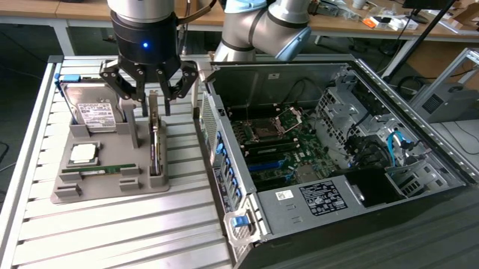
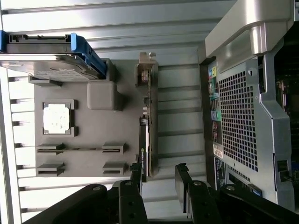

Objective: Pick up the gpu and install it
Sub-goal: 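Pick up the gpu and move the gpu toward the slot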

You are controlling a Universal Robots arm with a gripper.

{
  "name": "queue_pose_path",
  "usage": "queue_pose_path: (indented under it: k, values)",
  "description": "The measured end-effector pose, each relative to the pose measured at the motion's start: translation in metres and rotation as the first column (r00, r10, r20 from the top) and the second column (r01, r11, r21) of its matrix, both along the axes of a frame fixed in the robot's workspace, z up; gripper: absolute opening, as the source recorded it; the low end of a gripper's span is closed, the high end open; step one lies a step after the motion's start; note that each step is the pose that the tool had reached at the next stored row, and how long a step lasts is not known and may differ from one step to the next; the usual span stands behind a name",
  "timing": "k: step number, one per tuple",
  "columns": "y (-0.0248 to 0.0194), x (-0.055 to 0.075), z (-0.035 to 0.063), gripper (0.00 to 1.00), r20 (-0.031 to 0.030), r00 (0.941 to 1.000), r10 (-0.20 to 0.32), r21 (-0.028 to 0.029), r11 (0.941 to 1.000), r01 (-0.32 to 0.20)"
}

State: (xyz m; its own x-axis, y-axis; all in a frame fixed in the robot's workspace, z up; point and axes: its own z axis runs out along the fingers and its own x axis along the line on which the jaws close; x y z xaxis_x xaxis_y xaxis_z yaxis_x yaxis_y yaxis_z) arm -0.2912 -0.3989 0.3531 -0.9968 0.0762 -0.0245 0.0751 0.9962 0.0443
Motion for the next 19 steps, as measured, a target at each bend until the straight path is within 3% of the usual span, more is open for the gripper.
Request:
queue_pose_path:
  k: [19]
  values:
    - [0.0, 0.0, -0.0077, 0.42, 0.0, 1.0, 0.0, 0.0, 1.0, 0.0]
